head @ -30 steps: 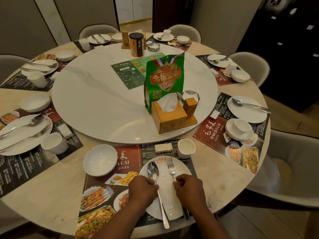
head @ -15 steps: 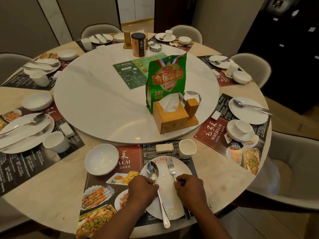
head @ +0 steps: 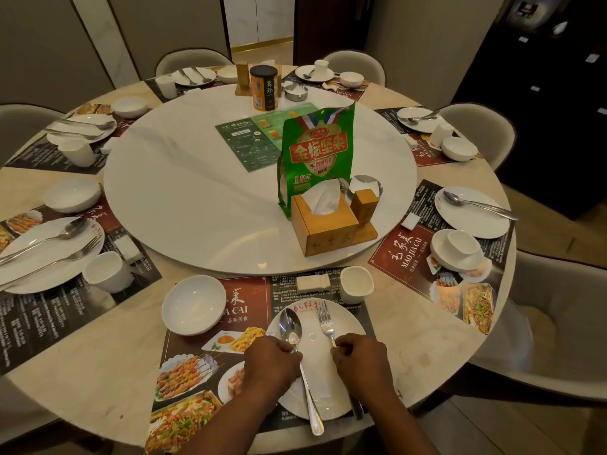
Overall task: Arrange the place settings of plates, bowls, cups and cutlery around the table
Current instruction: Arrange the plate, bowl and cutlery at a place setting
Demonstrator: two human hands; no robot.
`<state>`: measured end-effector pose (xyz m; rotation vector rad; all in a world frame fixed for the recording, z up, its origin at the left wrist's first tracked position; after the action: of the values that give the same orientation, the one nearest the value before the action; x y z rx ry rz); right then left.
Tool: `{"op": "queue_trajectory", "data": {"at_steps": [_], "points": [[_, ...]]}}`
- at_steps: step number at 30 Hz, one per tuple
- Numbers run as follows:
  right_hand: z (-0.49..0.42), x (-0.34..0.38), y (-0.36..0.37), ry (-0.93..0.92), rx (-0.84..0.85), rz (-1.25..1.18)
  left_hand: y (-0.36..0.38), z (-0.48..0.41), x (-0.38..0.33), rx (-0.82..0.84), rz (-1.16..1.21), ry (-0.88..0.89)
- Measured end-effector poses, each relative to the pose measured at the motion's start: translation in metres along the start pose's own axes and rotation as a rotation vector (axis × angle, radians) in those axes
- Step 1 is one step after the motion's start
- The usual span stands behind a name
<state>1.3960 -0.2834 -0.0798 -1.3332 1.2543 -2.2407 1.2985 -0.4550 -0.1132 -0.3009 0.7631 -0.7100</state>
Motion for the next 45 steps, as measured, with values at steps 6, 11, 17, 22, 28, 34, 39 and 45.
{"op": "queue_trajectory", "data": {"at_steps": [6,11,17,22,28,34,39,45], "points": [[0.000,0.000,-0.006,0.002,-0.049,-0.005,-0.017,0.010,-0.006,-0.048,0.010,0.081],[0.001,-0.007,-0.028,-0.057,-0.201,0.004,-0.055,0.018,-0.004,-0.254,-0.155,0.213],[-0.001,-0.013,-0.032,-0.045,-0.157,0.069,-0.053,0.008,0.028,-0.118,-0.197,0.091],[-0.003,-0.016,-0.028,0.002,-0.116,0.068,-0.054,0.007,0.026,-0.053,-0.130,0.093],[0.002,-0.009,-0.017,0.003,-0.100,0.008,-0.072,0.002,0.025,-0.089,-0.157,0.160],[0.006,0.006,-0.003,-0.046,-0.099,-0.054,-0.097,-0.005,0.036,-0.157,-0.128,0.184],[0.006,0.016,0.002,-0.059,-0.092,-0.068,-0.108,-0.014,0.042,-0.192,-0.093,0.203],[0.007,0.017,0.004,-0.049,-0.097,-0.102,-0.110,-0.018,0.044,-0.193,-0.070,0.212]]}}
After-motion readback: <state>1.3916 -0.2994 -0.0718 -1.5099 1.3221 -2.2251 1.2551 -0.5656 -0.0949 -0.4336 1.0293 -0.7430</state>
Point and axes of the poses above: each hand's wrist, its own z-axis away from the middle knuckle, its own y-axis out of the palm, x = y × z, the point moved 7 cm from there along -z, towards the middle knuckle, and after that the axes turned 13 degrees about -y, right-handed, at the moved point
